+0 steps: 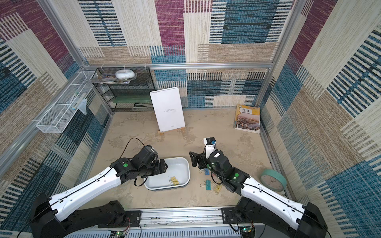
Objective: Take out the binder clips from the storage box
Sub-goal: Pick up the binder clip from the storage box.
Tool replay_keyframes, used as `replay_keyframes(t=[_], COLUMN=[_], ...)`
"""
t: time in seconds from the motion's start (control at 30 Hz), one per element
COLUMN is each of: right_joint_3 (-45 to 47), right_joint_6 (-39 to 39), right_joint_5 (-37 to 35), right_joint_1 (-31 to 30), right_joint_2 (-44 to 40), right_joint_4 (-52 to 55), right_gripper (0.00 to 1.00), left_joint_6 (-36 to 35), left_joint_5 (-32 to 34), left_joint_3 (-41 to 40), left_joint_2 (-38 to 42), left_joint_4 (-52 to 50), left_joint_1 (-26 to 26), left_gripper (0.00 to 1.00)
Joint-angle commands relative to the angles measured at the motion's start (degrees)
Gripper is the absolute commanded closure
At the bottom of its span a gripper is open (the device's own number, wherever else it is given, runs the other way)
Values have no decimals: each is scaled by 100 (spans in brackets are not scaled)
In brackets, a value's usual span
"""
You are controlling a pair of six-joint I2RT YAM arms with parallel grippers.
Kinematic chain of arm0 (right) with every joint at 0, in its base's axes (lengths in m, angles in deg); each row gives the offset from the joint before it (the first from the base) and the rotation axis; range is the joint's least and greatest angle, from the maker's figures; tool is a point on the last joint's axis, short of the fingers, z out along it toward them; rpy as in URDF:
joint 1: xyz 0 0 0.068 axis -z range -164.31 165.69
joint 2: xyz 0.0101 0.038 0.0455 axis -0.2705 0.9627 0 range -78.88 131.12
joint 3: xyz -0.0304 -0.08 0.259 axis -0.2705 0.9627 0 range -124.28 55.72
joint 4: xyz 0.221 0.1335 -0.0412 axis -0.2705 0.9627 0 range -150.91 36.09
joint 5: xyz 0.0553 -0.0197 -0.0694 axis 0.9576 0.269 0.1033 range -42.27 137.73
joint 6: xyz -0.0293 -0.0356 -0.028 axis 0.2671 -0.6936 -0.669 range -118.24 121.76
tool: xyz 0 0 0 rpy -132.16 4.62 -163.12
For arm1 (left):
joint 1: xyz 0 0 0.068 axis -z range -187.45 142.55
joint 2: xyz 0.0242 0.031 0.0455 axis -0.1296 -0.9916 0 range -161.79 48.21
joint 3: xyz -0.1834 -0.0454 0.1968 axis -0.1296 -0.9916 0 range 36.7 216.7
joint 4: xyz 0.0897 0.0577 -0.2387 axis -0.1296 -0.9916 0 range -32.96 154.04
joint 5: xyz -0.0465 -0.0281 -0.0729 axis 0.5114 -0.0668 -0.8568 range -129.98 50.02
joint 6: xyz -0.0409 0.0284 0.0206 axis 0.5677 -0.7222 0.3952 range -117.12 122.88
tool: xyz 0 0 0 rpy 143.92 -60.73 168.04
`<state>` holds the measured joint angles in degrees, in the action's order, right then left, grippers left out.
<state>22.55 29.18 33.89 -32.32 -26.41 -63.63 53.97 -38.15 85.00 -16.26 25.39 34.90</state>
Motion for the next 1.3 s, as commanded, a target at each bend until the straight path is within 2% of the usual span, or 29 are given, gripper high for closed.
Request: replay_keyframes(t=[0.0,0.13,0.17,0.43,0.67,0.77,0.87,0.93,1.03,1.13,1.23,1.27], right_joint_3=[-191,-324,-367,-348,-461,-653,-1253,-1852,-2573,-3008,-3140,-3152], right_joint_6=[-211,-307,-301,-377,-134,-120,-307,-448,-562,-585,-553,-553], right_joint_5=[302,418,471,483,39,-165,-250,-178,-196,-141,-109,-105], right_joint_1=[-15,-9,-8,-5,-4,-10,10,20,28,39,37,42], right_joint_2=[232,491,549,716,1091,1152,1158,1293,1643,1916,1993,1979], right_joint_4=[-86,-170,-141,-274,-436,-395,198,824,1638,2114,2261,2288], right_gripper=[1,1,1,1,1,1,1,1,1,1,1,1], left_joint_6=[-213,-312,-304,-569,-956,-794,-604,-565,-502,-300,-88,1], left_joint_5=[-74,74,50,185,881,1040,969,802,248,-717,-1777,-2021], left_joint_3=[20,40,40,264,932,1095,1452,1718,1914,1674,1273,1155], left_joint_2=[98,120,110,-160,-308,-128,-33,-40,-107,-183,-291,-327], left_joint_4=[-250,-340,-333,-63,-142,-170,-475,-847,-1455,-1736,-1776,-1777], left_joint_1=[-33,-77,-77,-156,-187,-191,-196,-200,-211,-214,-212,-209], left_gripper=[8,5,1,0,0,0,0,2,10,21,36,38])
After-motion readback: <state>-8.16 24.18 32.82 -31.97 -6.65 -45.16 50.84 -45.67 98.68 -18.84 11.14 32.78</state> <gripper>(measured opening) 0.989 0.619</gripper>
